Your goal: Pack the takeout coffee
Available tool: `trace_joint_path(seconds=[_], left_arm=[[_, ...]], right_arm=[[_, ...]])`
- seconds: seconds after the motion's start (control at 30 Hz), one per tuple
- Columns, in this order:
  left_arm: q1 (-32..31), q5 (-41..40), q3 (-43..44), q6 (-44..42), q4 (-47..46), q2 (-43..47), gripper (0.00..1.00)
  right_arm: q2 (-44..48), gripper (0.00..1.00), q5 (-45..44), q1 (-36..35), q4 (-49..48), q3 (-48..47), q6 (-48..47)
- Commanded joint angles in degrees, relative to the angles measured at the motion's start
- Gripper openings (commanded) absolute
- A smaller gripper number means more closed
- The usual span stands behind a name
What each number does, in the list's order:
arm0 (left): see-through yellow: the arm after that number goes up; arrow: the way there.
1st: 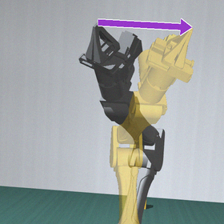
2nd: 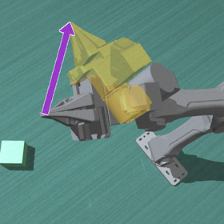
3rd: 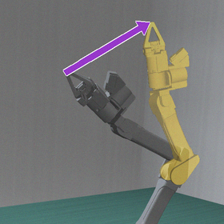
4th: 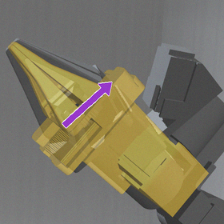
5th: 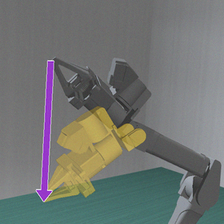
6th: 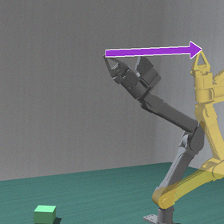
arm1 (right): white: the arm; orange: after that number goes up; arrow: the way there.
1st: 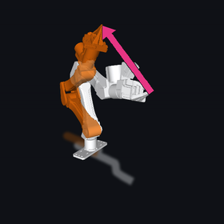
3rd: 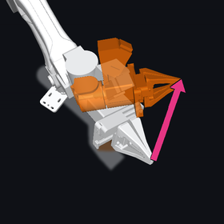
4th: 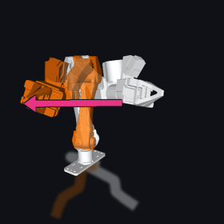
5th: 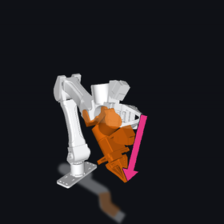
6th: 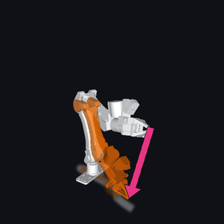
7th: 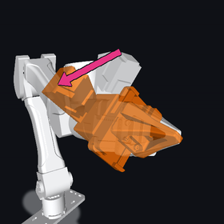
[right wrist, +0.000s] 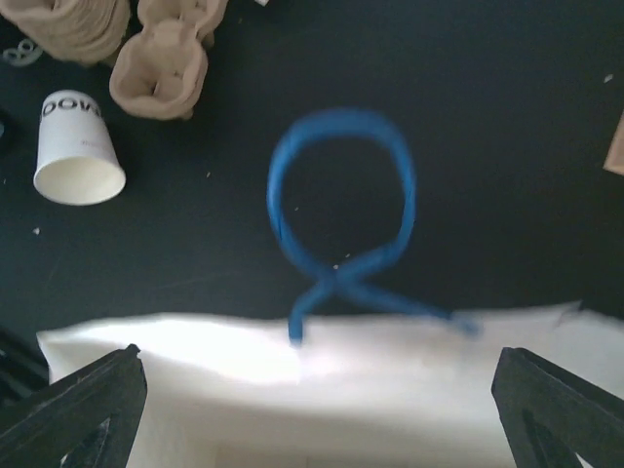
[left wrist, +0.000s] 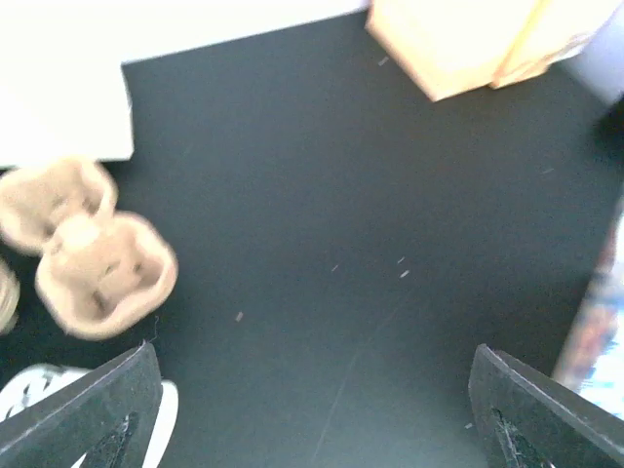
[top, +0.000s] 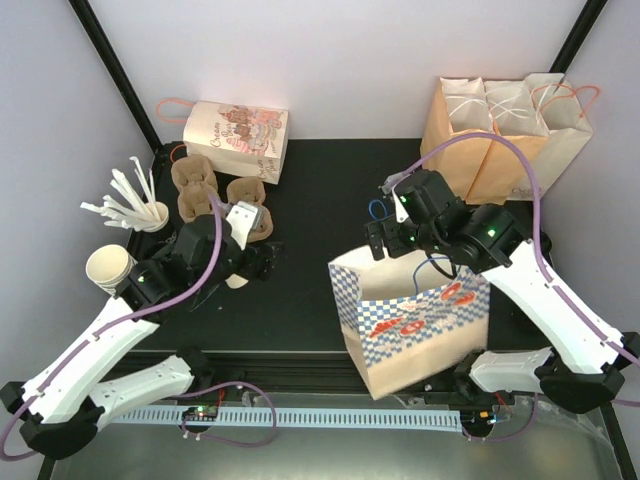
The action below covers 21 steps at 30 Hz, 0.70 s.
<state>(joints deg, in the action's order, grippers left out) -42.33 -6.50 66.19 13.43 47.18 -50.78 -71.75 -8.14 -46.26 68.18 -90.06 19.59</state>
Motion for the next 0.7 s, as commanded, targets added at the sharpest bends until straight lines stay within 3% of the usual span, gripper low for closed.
trace_joint_path(seconds=[0.0,0.2,0.43,0.57,0.67], left_arm=[[0.5,-12.2,-7.3,10.0,1.9,1.3,0.89],[0.5,-16.2,-17.2,13.4,-3.2,2.4,0.89],[0.5,-12.9,-18.4,11.1,-6.5,0.6,0.9],[0.5,-15.9,-18.2,10.2,-4.8,-2.1,0.9],[0.5,-8.3,-15.5,6.9,-3.3,-4.1,0.9]], right_arm=[[0.3,1.0,-7.1,-0.3,3.7,-4.3,-0.5],[0.6,0.99,-7.0,-0.3,4.2,-4.4,-0.4],[2.7,0.98,-6.3,-0.3,3.8,-2.1,-0.4],[4.3,0.98,-5.9,-0.3,2.6,0.2,-0.3],[4.9,0.98,-5.8,-0.3,2.0,1.6,0.0]])
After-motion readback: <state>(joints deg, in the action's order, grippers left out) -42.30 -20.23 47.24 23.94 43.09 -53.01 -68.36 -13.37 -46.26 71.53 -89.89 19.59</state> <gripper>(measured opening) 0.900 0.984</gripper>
